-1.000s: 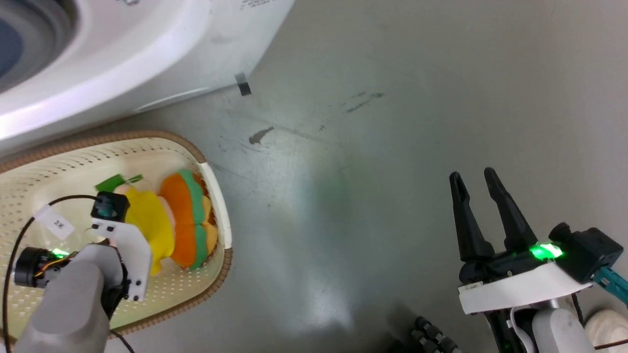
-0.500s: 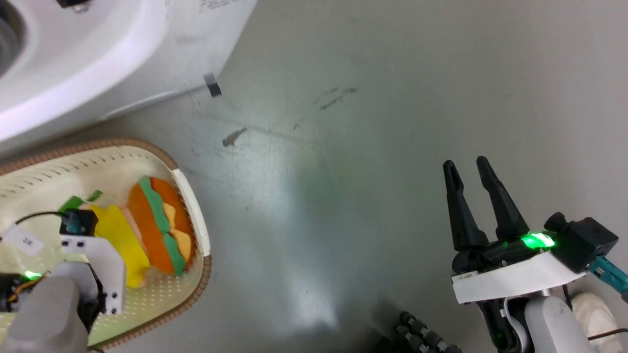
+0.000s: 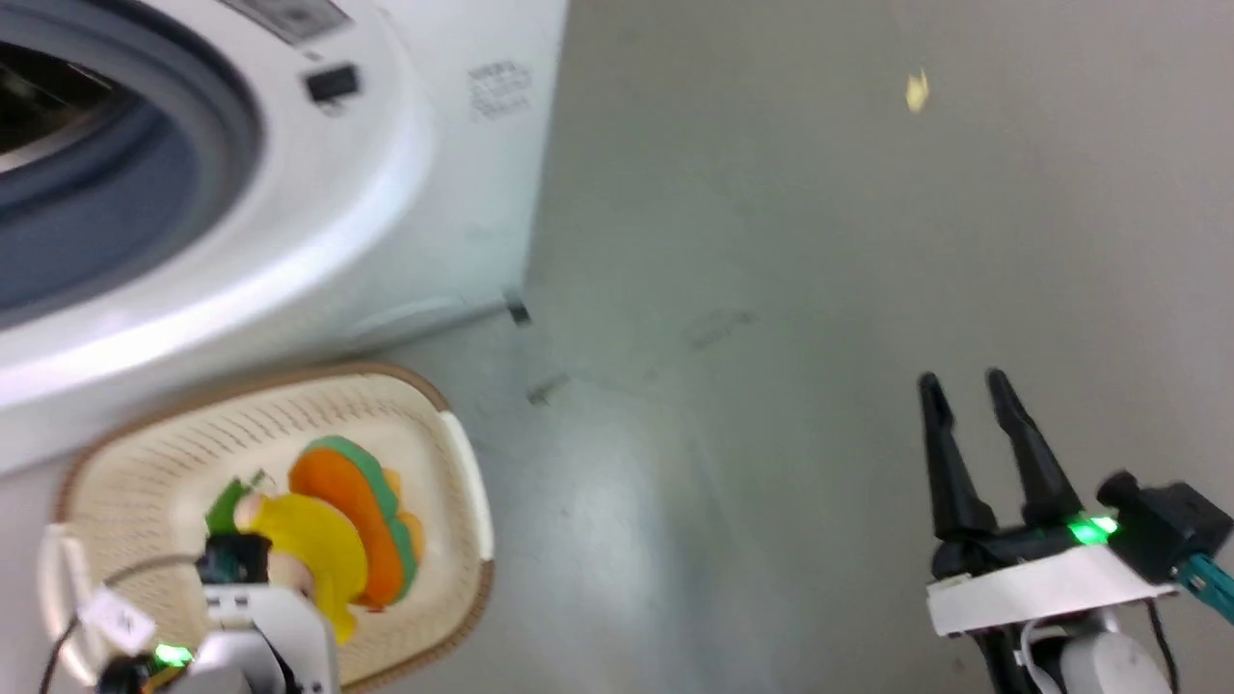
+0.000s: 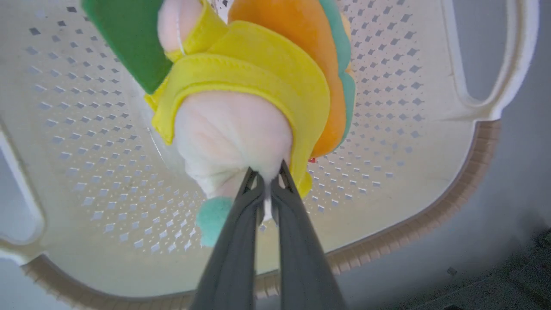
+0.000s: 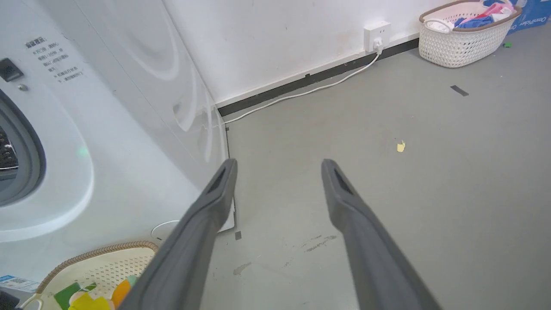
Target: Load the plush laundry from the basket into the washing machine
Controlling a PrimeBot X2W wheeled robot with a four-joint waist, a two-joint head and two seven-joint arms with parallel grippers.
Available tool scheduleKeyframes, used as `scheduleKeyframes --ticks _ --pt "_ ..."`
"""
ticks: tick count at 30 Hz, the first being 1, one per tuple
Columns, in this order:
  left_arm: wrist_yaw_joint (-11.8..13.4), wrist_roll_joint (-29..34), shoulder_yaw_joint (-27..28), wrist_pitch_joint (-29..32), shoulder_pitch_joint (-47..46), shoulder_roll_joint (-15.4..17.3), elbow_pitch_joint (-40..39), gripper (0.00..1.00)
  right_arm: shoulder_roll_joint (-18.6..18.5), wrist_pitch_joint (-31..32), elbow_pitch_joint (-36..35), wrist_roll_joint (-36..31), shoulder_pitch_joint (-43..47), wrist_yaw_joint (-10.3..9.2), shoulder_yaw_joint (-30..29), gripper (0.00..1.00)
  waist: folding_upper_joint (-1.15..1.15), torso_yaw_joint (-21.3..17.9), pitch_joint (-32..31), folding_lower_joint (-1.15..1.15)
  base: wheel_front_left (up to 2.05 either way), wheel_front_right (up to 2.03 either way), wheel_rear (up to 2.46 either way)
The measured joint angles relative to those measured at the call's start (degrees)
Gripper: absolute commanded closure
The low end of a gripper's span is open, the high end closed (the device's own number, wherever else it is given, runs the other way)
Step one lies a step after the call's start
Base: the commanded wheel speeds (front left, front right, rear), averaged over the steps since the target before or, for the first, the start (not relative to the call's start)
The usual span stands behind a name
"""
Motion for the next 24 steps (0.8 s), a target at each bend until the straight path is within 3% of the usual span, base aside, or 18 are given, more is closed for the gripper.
scheduleKeyframes --ticks 7,13,24 --pt "-1.0 -2.7 1.07 -9.03 4.15 -4.25 0.71 1.0 -0.02 0.0 0.48 -3.45 3.35 0.0 -2.5 0.0 0.0 4.51 -8.65 -0.01 0.0 0.0 0.0" --pt "-1.31 -4.08 2.05 -12.12 7.7 -7.23 -2.9 1.0 -0.02 0.0 0.67 -4.71 6.58 0.0 -3.92 0.0 0.0 9.01 -15.12 -0.01 0.0 0.0 0.0" --pt "1.3 0.21 11.63 -12.54 20.15 -9.43 -36.34 1.0 -0.02 0.0 0.38 -5.58 8.84 0.0 -4.66 0.0 0.0 16.1 -21.87 -0.01 0.0 0.0 0.0"
